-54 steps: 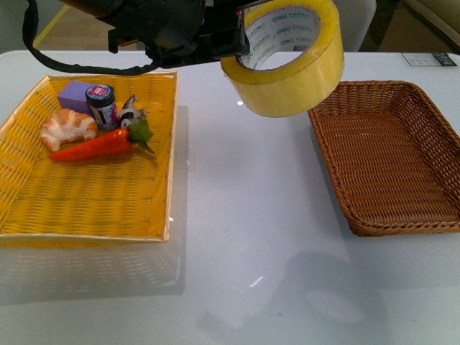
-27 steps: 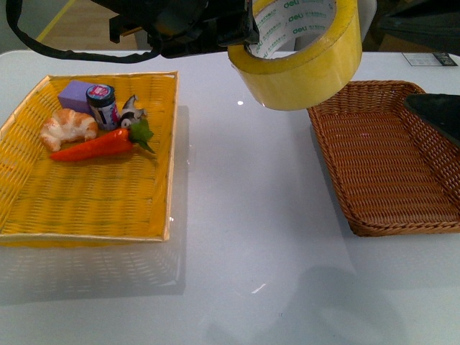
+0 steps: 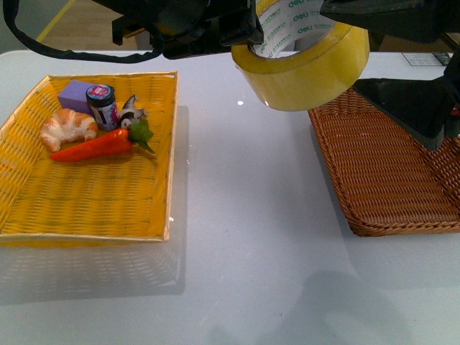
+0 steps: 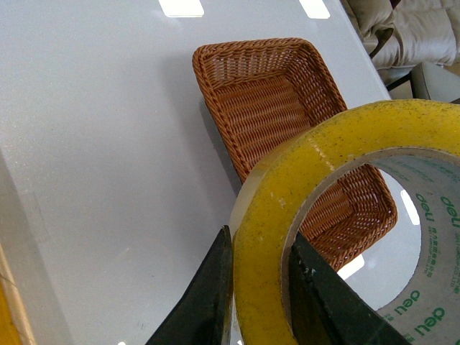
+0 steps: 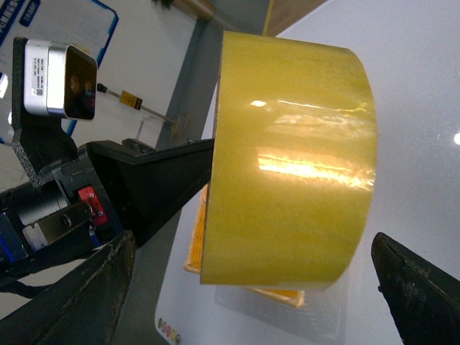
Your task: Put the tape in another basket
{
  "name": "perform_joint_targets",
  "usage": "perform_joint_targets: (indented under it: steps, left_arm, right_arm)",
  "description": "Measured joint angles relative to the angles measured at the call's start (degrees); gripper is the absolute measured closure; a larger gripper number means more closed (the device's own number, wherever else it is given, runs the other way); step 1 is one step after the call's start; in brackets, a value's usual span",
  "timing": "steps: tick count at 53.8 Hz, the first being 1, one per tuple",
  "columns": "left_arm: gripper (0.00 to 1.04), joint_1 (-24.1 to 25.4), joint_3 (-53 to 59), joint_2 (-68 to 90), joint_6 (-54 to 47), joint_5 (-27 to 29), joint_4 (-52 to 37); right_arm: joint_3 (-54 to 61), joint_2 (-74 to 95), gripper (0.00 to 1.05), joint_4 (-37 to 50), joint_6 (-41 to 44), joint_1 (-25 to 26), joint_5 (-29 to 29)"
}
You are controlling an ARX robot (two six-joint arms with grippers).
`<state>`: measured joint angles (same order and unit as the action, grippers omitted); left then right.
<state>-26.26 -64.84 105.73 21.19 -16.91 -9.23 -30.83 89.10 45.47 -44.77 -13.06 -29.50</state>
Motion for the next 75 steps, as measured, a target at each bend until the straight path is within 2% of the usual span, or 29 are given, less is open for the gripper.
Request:
perform_joint_targets:
  steps: [9,20,23,25,29,37,42,51,62,66,69,72,74,75]
  left_arm:
    - [0.9,-0.17,0.28,-0.33,0.85,-0.98,0.0]
    - [0.9,-0.33,0.52,-0.94,1.25,-1.33,-0.09]
    - [0.9,-0.33,0.72,-1.05,1.4,-1.51,-0.15]
    - [0.9,-0.33,0.92,-1.07,1.51,-1.57,-0.2]
    - [0.89,-0.33,1.07,-1.16,1.75,-1.62,-0.33]
    - [0.57,-0.33,1.46,-2.49,2.27,-2.16,-1.07]
    - [0.43,-0.31,2.01,-4.09,2.25,-1.16,-1.77]
    - [0.07,1.81,6.51,-11.34,2.91,0.72,-5.84]
    - [0.09,5.31,12.2,-18.34,3.58,2.82,-12.41]
    - [0.1,6.27,14.34,-19.96,2.29,5.4,-14.12]
    - [0.18,6.43,18.29,-21.22,-2.19,16.9,-22.05]
    - [0.27,7.23,23.3,-23.28,-8.11,26.05,-29.11]
    - [0.36,8.52,27.82,-25.77,-13.18,31.52,-33.4]
    - [0.4,9.16,29.44,-26.84,-14.43,32.04,-34.36]
  right_arm:
    - [-1.27,0.94,0.1,-0.11,-0.79,-0.74,0.74]
    - [-1.57,1.2,0.4,-0.61,-0.96,-0.98,1.7]
    - [-1.57,1.2,0.52,-0.63,-1.4,-0.96,1.92]
    - [-1.57,1.2,0.56,-0.63,-1.99,-0.96,1.92]
    - [-1.55,1.2,0.56,-0.63,-2.38,-0.92,1.9]
    - [-1.36,1.09,0.57,-1.09,-2.36,-0.63,2.03]
    - [-1.09,0.68,0.57,-1.53,-2.38,-0.22,2.14]
    - [1.14,-3.04,0.57,-3.85,-2.19,2.69,1.14]
    - [2.86,-6.27,0.57,-5.27,-1.36,7.85,-1.33]
    - [3.43,-6.67,0.57,-5.35,-1.27,9.88,-2.08]
    - [3.87,-6.91,0.57,-5.4,-1.16,11.45,-2.62]
    - [4.22,-7.06,0.57,-5.4,-1.11,12.79,-3.21]
    - [4.39,-7.06,0.57,-5.46,-0.96,14.1,-3.69]
    - [4.46,-7.06,0.57,-5.62,-0.85,14.6,-3.78]
